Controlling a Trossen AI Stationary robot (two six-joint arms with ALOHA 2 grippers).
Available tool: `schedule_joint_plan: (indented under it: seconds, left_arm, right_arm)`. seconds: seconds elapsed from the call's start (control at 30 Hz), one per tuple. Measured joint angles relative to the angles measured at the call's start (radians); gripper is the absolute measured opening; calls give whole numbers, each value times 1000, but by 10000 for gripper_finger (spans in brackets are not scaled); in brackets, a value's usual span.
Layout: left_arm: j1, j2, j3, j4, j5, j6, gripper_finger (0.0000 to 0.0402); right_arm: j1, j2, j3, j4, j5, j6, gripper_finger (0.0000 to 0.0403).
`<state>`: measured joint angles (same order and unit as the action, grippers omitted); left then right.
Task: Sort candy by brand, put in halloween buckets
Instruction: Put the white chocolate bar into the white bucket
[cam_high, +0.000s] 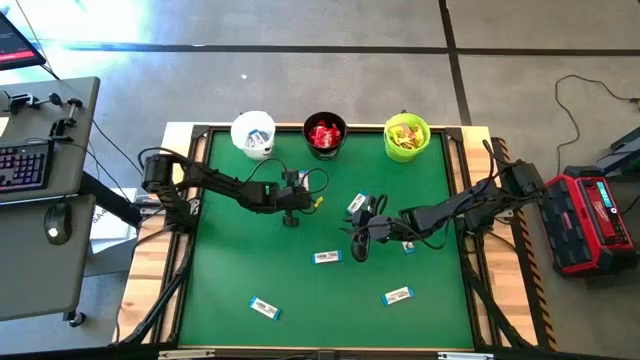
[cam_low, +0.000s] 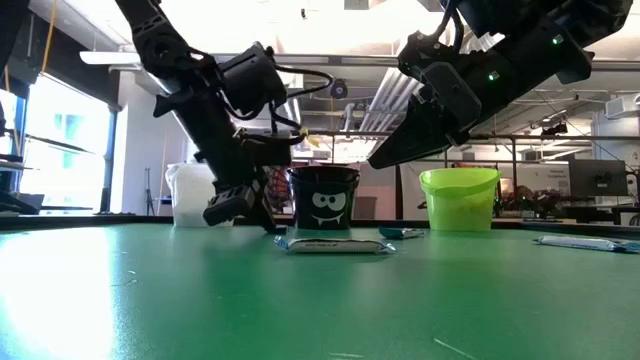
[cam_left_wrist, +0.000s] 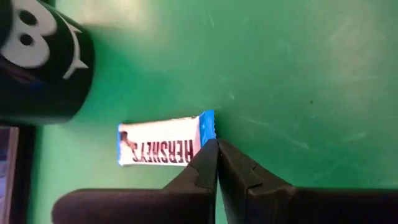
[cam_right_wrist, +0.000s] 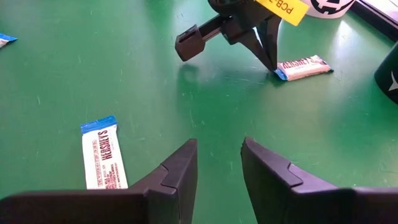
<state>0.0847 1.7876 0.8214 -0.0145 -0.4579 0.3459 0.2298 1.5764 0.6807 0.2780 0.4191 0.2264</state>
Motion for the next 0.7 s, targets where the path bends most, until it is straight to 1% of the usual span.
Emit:
schedule_joint_plan:
  seconds: [0.07, 0.2, 0.33, 0.4, 0.5, 0.6, 0.7]
  left_arm:
    - [-7, -2, 13, -1, -8, 6, 0]
    - [-25, -17, 58, -56, -30, 7, 0]
    - [-35, -52, 86, -96, -45, 7, 0]
    - [-35, -68, 95, -118, -42, -4, 0]
    - [-26, -72, 105, -148, 6, -87, 2]
    - [-17, -63, 104, -159, 50, -143, 19]
    - [-18, -40, 104, -152, 30, -151, 47]
  right_arm:
    - [0, 0, 0, 0, 0, 0, 115]
    - [0, 0, 0, -3, 0, 0, 115]
    - [0, 0, 0, -5, 0, 0, 115]
    - [0, 0, 0, -6, 0, 0, 115]
    - [0, 0, 0, -6, 0, 0, 115]
    - [0, 0, 0, -6, 0, 0, 115]
    - [0, 0, 0, -5, 0, 0, 115]
